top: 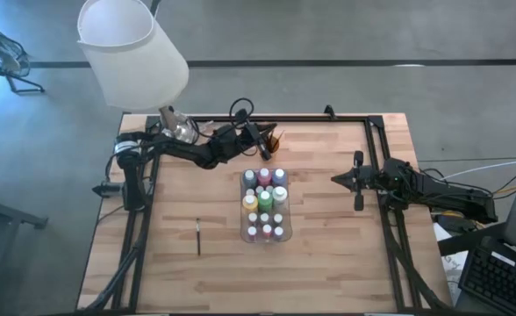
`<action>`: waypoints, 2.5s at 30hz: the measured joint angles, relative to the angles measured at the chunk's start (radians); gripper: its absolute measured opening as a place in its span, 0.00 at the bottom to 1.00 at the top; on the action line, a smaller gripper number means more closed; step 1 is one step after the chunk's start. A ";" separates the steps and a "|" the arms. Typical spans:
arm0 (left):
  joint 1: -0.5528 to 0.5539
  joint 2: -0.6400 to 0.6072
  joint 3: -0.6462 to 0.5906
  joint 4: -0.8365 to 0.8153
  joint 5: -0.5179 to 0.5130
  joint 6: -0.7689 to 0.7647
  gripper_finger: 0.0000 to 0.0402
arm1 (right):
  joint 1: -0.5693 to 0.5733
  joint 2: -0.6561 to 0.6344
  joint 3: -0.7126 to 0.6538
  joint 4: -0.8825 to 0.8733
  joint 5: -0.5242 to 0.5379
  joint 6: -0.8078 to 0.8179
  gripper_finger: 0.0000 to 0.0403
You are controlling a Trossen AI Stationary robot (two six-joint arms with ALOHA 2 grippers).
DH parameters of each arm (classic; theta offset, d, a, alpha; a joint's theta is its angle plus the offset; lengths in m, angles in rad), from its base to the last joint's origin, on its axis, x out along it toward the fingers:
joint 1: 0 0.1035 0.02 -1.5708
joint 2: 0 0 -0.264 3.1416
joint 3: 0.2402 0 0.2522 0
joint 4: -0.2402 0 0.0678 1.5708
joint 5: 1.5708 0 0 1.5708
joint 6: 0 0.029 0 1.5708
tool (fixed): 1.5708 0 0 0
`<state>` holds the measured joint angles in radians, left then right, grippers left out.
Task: Pick & Place Paint Supplies
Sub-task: Put the yellow paintbrush into the yellow cup, then put the gray paintbrush into the yellow cup
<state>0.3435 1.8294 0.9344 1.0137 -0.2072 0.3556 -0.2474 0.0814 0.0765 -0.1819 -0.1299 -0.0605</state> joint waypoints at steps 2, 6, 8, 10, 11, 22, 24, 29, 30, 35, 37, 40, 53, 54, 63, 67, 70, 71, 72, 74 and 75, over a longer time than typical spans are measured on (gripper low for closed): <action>0.000 0.000 0.000 -0.003 0.001 -0.001 0.00 | 0.000 0.000 0.000 0.000 0.000 0.000 0.02; 0.000 0.000 0.000 -0.018 0.007 -0.001 0.00 | 0.000 0.000 0.000 0.000 0.000 0.000 0.02; 0.000 0.000 0.000 -0.022 0.007 -0.001 0.00 | 0.000 0.000 0.000 0.000 0.000 0.000 0.02; 0.000 0.000 0.000 -0.027 0.007 -0.001 0.00 | 0.000 0.000 0.000 0.000 0.000 0.000 0.02; 0.000 0.000 0.000 -0.032 0.007 -0.001 0.00 | 0.000 0.000 0.000 0.000 0.000 0.000 0.02; 0.000 0.000 0.000 -0.081 0.016 -0.001 0.00 | 0.000 0.000 0.000 0.000 0.000 0.000 0.02; 0.000 0.000 0.000 -0.082 0.024 -0.006 0.00 | 0.000 0.000 0.000 0.000 0.000 0.000 0.02; 0.001 0.000 0.000 -0.082 0.028 -0.013 0.06 | 0.000 0.000 0.000 0.000 0.000 0.000 0.02; 0.001 0.000 0.000 -0.082 0.029 -0.013 0.07 | 0.000 0.000 0.000 0.000 0.000 0.000 0.02; 0.002 0.000 0.002 -0.094 0.031 -0.012 0.12 | 0.000 0.000 0.000 0.000 0.000 0.000 0.02; 0.002 0.000 0.002 -0.106 0.032 -0.012 0.15 | 0.000 0.000 0.000 0.000 0.000 0.000 0.02; 0.002 0.000 0.002 -0.122 0.032 -0.011 0.20 | 0.000 0.000 0.000 0.000 0.000 0.000 0.02; 0.002 0.000 0.075 -0.152 0.026 -0.016 0.23 | 0.000 0.000 0.000 0.000 0.000 0.000 0.02; 0.002 0.000 0.087 -0.161 0.026 -0.012 0.23 | 0.000 0.000 0.000 0.000 0.000 0.000 0.02; -0.009 -0.001 0.179 -0.226 0.025 0.038 0.23 | 0.000 0.000 0.000 0.000 0.000 0.000 0.02; -0.012 -0.001 0.240 -0.310 0.025 0.041 0.23 | 0.000 0.000 0.000 0.000 0.000 0.000 0.02; -0.013 -0.002 0.306 -0.427 0.025 0.042 0.23 | 0.000 0.000 0.000 0.000 0.000 0.000 0.02; -0.013 -0.002 0.332 -0.476 0.025 0.042 0.23 | 0.000 0.000 0.000 0.000 0.000 0.000 0.02; -0.014 -0.002 0.361 -0.530 0.025 0.042 0.23 | 0.000 0.000 0.000 0.000 0.000 0.000 0.02; -0.016 -0.002 0.425 -0.647 0.025 0.042 0.23 | 0.000 0.000 0.000 0.000 0.000 0.000 0.02; -0.018 -0.002 0.458 -0.711 0.025 0.042 0.23 | 0.000 0.000 0.000 0.000 0.000 0.000 0.02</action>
<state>0.3258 1.8278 1.3927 0.3028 -0.1818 0.3979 -0.2474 0.0814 0.0765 -0.1818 -0.1299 -0.0605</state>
